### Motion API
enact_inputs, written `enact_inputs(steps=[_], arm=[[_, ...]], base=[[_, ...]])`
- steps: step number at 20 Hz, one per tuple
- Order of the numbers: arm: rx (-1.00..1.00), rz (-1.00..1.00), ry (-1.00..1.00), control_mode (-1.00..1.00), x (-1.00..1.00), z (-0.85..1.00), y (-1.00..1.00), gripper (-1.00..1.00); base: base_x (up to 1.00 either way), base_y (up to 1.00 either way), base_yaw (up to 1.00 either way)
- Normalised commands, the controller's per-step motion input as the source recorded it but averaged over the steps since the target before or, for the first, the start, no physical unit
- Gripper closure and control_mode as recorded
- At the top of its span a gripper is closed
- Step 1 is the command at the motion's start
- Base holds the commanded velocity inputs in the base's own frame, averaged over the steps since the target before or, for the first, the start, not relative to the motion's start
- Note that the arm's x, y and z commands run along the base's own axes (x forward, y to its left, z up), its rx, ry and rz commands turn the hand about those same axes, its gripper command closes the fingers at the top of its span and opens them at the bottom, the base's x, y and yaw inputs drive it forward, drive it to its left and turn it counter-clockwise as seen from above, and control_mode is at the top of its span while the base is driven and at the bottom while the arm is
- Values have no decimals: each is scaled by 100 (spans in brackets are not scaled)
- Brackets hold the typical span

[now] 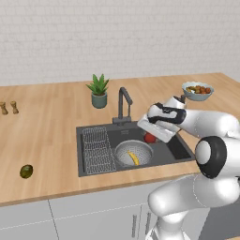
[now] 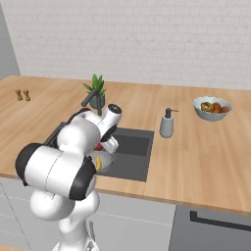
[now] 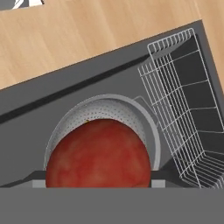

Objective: Put the colander in the sink, put the banana, kiwi, apple in the colander, and turn on the sink faucet and pour water over the colander.

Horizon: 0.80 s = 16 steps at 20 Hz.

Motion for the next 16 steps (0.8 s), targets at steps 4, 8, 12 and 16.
enact_inputs(steps=[4,8,12,16], arm=[[0,1,0,-100,0,-32,14,100],[0,1,1,-100,0,-38,4,100],[0,0,6,-100,5,-34,0,100],[0,0,11,-100,4,-31,0,100]], base=[[0,0,0],[0,0,0],[0,0,0],[0,0,0]])
